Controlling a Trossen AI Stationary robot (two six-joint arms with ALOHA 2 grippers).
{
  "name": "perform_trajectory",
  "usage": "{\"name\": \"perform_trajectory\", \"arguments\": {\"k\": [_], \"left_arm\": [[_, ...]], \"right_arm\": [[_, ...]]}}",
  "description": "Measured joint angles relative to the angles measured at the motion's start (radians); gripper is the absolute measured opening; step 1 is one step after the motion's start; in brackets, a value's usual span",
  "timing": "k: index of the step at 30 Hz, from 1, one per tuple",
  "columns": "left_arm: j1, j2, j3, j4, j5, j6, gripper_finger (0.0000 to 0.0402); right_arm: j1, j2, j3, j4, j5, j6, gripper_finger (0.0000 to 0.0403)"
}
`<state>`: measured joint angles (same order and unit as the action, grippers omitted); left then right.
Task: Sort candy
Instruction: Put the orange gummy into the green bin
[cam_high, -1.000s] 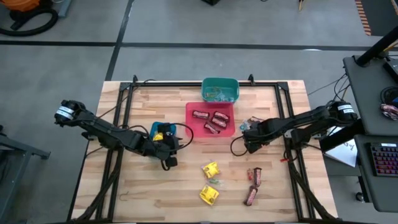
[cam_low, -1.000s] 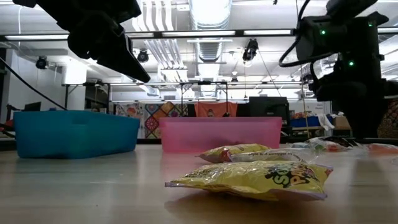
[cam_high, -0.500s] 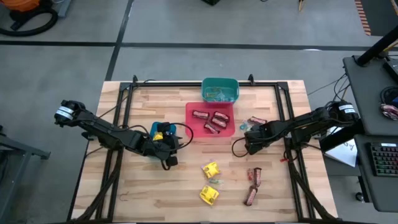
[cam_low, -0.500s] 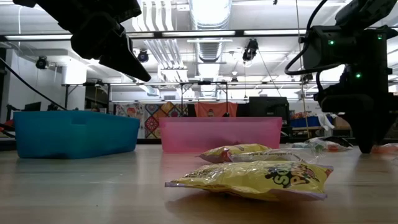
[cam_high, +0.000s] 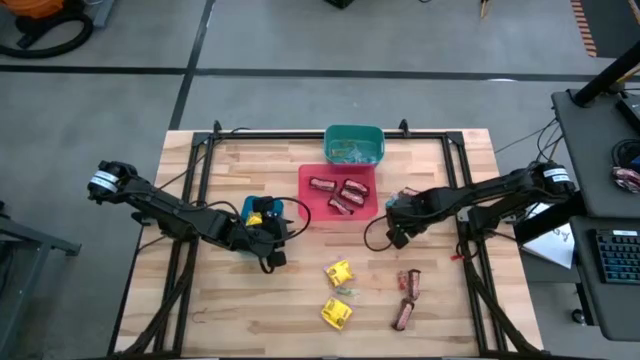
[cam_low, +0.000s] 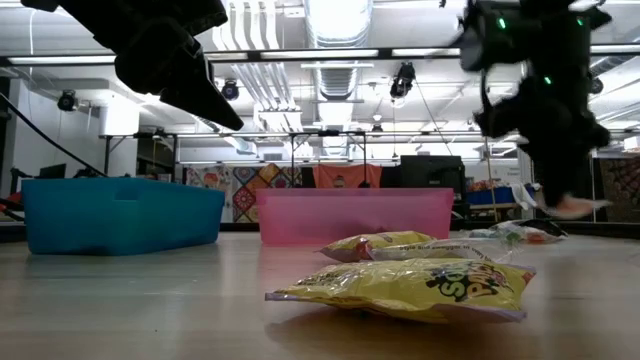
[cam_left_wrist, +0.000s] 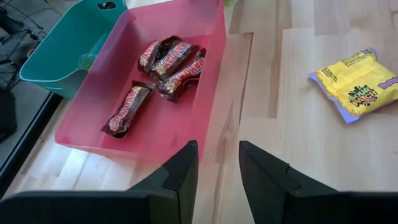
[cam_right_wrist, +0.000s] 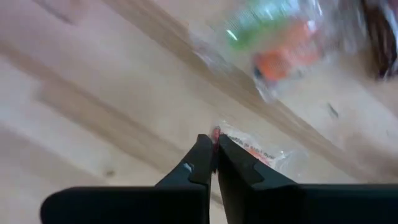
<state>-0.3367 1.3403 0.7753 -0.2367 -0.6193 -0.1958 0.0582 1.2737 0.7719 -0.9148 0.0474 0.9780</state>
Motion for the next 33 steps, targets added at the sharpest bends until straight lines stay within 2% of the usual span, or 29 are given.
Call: {"name": "perform_trajectory", "arguments": {"k": [4, 10, 17, 25, 33], "left_arm": [[0.000, 0.000, 0.000, 0.000, 0.000, -0.014, 0.0100], [0.000, 0.000, 0.000, 0.000, 0.015, -0.058, 0.0100], [-0.001, 0.000, 0.000, 0.001, 0.104, -0.144, 0.0100], [-0.029, 0.000, 0.000, -0.001, 0.135, -0.242, 0.0100], [-0.082, 0.000, 0.000, -0.004, 0.135, -0.275, 0.0100]], "right_arm": [[0.000, -0.004, 0.096, 0.009, 0.029, -0.100, 0.0012], [-0.008, -0.003, 0.251, 0.016, 0.185, -0.261, 0.0012], [-0.091, -0.003, 0.380, 0.093, 0.348, -0.527, 0.0012], [-0.288, 0.005, 0.392, 0.340, 0.346, -0.792, 0.0012], [-0.475, 0.085, 0.390, 0.496, 0.345, -0.875, 0.0012]]}}
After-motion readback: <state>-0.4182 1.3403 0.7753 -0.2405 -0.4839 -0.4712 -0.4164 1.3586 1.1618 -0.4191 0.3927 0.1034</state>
